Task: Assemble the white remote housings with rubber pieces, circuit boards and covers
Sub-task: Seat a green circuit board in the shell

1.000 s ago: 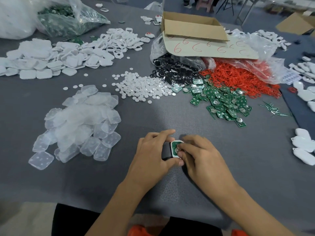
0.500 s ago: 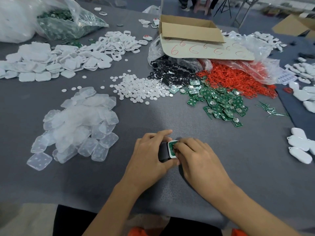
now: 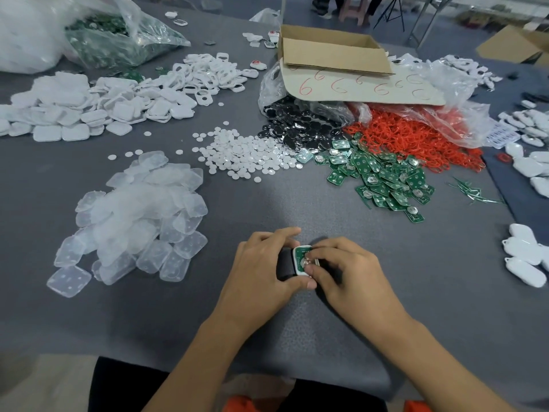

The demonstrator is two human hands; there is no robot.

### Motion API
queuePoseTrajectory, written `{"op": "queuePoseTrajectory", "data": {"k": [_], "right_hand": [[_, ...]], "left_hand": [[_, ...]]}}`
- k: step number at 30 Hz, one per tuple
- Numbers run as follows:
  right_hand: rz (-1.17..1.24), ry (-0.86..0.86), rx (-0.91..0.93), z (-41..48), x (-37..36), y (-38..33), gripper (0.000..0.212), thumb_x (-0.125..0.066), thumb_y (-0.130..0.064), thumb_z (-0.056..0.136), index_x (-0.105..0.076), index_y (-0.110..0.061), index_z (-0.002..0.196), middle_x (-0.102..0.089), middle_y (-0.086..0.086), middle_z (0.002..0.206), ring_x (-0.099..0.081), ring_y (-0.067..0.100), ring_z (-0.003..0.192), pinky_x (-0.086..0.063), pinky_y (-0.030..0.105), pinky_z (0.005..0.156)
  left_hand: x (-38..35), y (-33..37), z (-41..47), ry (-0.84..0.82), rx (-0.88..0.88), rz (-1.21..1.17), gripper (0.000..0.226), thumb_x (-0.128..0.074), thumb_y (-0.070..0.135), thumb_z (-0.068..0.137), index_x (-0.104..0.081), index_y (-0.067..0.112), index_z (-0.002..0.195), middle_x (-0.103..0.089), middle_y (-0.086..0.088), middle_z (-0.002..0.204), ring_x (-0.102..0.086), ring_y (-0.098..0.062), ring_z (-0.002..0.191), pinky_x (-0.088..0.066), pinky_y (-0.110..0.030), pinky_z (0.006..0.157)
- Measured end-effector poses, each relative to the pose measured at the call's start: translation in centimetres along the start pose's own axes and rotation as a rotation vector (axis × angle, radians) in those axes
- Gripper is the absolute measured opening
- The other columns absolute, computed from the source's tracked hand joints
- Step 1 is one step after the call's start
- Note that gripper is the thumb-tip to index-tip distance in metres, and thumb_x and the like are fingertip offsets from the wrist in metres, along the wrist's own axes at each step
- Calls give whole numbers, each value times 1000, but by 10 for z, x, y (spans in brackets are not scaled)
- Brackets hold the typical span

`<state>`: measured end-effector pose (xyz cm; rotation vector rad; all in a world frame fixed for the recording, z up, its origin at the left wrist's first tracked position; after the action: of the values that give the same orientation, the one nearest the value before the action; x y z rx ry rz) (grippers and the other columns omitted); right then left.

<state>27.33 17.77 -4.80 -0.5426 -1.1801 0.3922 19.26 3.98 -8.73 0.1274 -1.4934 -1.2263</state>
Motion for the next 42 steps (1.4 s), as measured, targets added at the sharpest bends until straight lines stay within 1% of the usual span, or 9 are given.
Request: {"op": "queuePoseTrajectory", "data": {"k": [5, 13, 21, 24, 26, 30, 34, 37, 42], "right_hand": [[-66, -55, 41, -1, -2, -4, 13, -73, -11, 88, -75, -15, 100, -65, -4, 106, -65, 10, 94, -53, 29, 85], [-174, -132, 58, -2, -2, -11, 16, -64, -14, 95, -71, -14, 110, -63, -3, 112, -65, 17, 95, -53, 31, 83], [-55, -115, 24, -3, 4, -8, 31, -64, -18, 96, -64, -24, 126, -61, -10, 119, -60, 5, 105, -49, 25, 93], [-15, -39, -22, -2, 9, -5, 36, -66, -17, 94, -62, -25, 130, -60, -13, 115, -61, 0, 100, -49, 19, 91], [14, 26, -63, 2, 13, -7, 38, -67, -13, 93, -62, -25, 129, -61, -13, 111, -62, -1, 98, -47, 13, 89], [61, 75, -63, 32, -3, -32, 36, -64, -10, 93, -64, -23, 127, -64, -12, 113, -59, -5, 98, -39, 2, 87], [201, 39, -9, 94, -43, -84, 41, -61, -3, 88, -66, -22, 123, -67, -9, 110, -57, -5, 95, -40, 2, 85], [250, -43, 7, 149, -85, -119, 35, -60, -5, 85, -68, -18, 116, -71, -2, 105, -65, 14, 97, -52, 28, 86], [35, -178, 54, 250, -172, -154, 14, -56, -14, 92, -65, -8, 100, -68, 12, 100, -61, 28, 95, -33, 29, 70]], "left_hand": [[0, 1, 1, -6, -3, -6, 81, -74, 68, 65, -49, 41, 137, -61, 31, 116, -42, 7, 120, -20, -9, 102], [0, 4, 0, -33, -7, -4, 79, -71, 69, 67, -46, 45, 138, -61, 31, 118, -42, 5, 122, -23, -14, 103], [3, 10, -1, -42, -27, 4, 83, -74, 68, 66, -47, 44, 140, -57, 32, 124, -43, 3, 124, -30, -23, 105], [6, 13, -1, -42, -27, -19, 88, -76, 69, 62, -48, 43, 142, -49, 39, 124, -39, 5, 128, -31, -23, 108], [9, 13, -1, -8, 13, -159, 76, -79, 60, 70, -51, 43, 140, -50, 36, 127, -41, 4, 131, -35, -22, 108], [43, 14, 5, 251, 69, -433, 34, -70, 12, 94, -65, 29, 124, -68, 18, 117, -63, -7, 116, -51, -22, 94], [102, -4, 28, 466, 169, -323, 35, -60, -3, 94, -68, 24, 114, -71, 13, 105, -68, -1, 98, -52, -14, 85], [156, -39, 51, 558, 280, -183, 29, -62, 3, 94, -67, 24, 114, -70, 12, 103, -67, 2, 91, -51, -11, 82], [225, -128, 104, 537, 549, 144, 28, -58, 4, 92, -65, 14, 117, -66, -7, 113, -62, -23, 107, -47, -34, 94]]}}
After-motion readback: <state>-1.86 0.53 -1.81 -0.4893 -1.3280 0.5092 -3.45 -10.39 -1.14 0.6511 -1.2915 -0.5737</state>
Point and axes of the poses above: each hand's wrist, its own z-axis towards the middle knuckle, its own x-axis out of the back of the hand, y = z × x, the point moved 6 cm from there along z, towards the middle knuckle
